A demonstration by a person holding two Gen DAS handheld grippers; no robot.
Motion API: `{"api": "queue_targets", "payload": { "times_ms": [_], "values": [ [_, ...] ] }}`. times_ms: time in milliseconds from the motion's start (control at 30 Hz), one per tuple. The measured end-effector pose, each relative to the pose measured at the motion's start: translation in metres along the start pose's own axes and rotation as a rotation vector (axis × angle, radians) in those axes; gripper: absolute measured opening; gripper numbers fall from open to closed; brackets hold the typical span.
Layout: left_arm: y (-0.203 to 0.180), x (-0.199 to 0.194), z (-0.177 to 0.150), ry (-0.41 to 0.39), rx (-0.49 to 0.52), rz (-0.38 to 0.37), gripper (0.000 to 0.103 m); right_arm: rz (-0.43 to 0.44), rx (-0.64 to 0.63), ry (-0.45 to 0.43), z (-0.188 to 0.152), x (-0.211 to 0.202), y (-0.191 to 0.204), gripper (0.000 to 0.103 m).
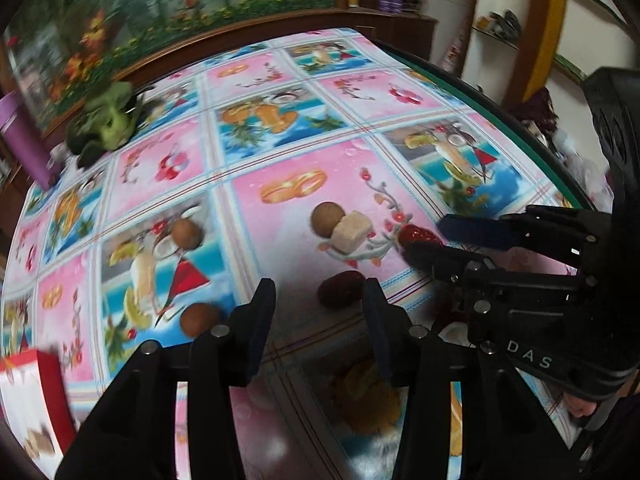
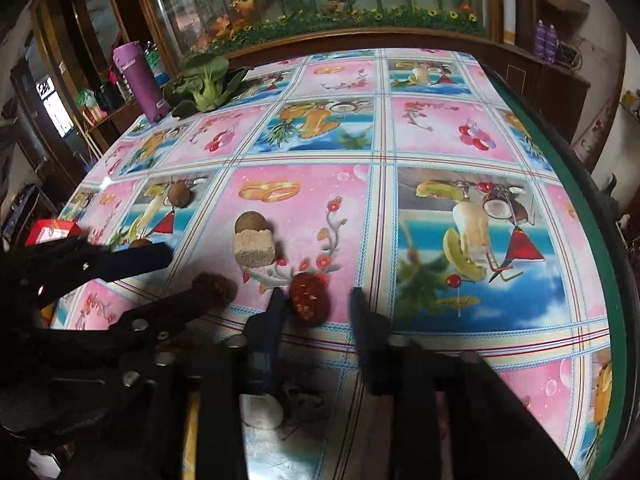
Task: Organize fruits
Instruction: 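Grasp another dark red date with the left gripper while the right holds its date, then carry both dates over the tray and open both grippers to drop them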
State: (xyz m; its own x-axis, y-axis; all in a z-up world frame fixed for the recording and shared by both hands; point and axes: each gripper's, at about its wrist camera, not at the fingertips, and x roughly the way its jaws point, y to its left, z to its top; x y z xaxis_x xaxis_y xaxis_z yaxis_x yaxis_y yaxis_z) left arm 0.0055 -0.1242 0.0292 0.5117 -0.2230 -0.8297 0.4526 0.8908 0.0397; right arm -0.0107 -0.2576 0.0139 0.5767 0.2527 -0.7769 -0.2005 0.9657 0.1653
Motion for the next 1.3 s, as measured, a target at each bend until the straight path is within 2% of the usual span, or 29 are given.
{"api": "queue_targets", "payload": {
  "times_ms": [67, 167, 300, 400, 433, 633, 800, 1033, 1200, 1300],
  "values": [
    [-0.002, 0.004, 0.001, 0.004, 0.032, -0.012, 0.046, -0.002, -0.026, 0.002, -0.001, 0.001, 0.005, 0.019],
    [-0.005, 0.007, 0.001, 0.006, 0.067, -0.034, 0.045, 0.0, -0.02, 0.001, 0.0, 0.001, 0.003, 0.018],
    [-0.008, 0.015, 0.0, 0.023, 0.097, -0.1, 0.044, 0.01, 0.026, 0.001, 0.001, 0.0, -0.005, 0.018],
    [-0.011, 0.011, -0.002, 0.015, 0.114, -0.122, 0.033, 0.007, 0.026, -0.001, 0.001, 0.0, -0.004, 0.018],
    [-0.01, 0.011, -0.002, 0.016, 0.11, -0.123, 0.027, 0.006, 0.023, -0.002, 0.001, 0.0, -0.004, 0.018],
    [-0.013, 0.007, -0.009, 0.006, 0.108, -0.111, 0.027, 0.01, 0.024, -0.003, 0.0, 0.001, -0.003, 0.018],
    [-0.006, -0.002, -0.014, -0.021, 0.039, -0.105, 0.027, 0.024, 0.006, -0.017, 0.0, -0.001, 0.0, 0.018],
    [0.016, -0.045, -0.039, -0.11, -0.107, -0.05, 0.027, 0.02, -0.015, -0.047, -0.001, -0.004, 0.003, 0.018],
    [0.04, -0.08, -0.065, -0.163, -0.227, 0.043, 0.027, -0.014, 0.042, -0.073, -0.005, -0.012, 0.004, 0.018],
    [0.055, -0.096, -0.079, -0.185, -0.265, 0.114, 0.027, 0.012, 0.061, -0.109, -0.008, -0.025, 0.025, 0.018]
  ]
}}
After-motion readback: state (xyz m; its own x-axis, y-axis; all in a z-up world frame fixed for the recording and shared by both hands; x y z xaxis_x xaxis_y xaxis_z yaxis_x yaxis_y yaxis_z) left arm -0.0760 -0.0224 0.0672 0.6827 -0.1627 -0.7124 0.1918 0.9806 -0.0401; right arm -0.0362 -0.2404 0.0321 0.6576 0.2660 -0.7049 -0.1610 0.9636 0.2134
